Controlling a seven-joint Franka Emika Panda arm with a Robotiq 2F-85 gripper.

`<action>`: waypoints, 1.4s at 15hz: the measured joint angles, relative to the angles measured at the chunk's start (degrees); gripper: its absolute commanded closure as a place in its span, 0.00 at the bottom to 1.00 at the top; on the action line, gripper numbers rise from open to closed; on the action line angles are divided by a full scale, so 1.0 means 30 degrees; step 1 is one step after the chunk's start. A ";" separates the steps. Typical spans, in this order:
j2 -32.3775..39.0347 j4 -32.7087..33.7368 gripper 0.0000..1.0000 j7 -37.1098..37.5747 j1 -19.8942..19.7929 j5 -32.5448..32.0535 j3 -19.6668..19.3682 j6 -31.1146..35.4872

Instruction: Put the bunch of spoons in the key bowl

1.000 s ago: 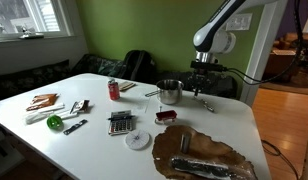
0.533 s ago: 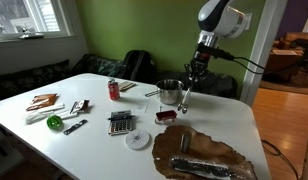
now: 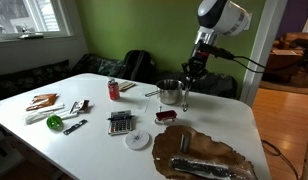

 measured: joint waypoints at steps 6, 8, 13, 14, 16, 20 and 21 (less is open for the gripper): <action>-0.0009 0.1156 0.99 -0.1299 0.1797 -0.0163 0.1540 -0.0373; 0.0056 0.1622 0.99 -0.1691 0.2174 -0.0377 0.1833 -0.0767; 0.0604 0.2740 0.98 -0.2356 0.2864 -0.0817 0.2387 -0.1948; 0.0611 0.2735 0.98 -0.2353 0.2887 -0.0817 0.2384 -0.1944; 0.0610 0.2733 0.98 -0.2353 0.2845 -0.0816 0.2329 -0.1944; 0.0610 0.2733 0.99 -0.2353 0.2801 -0.0816 0.2321 -0.1944; 0.0610 0.2733 0.99 -0.2353 0.2804 -0.0816 0.2323 -0.1944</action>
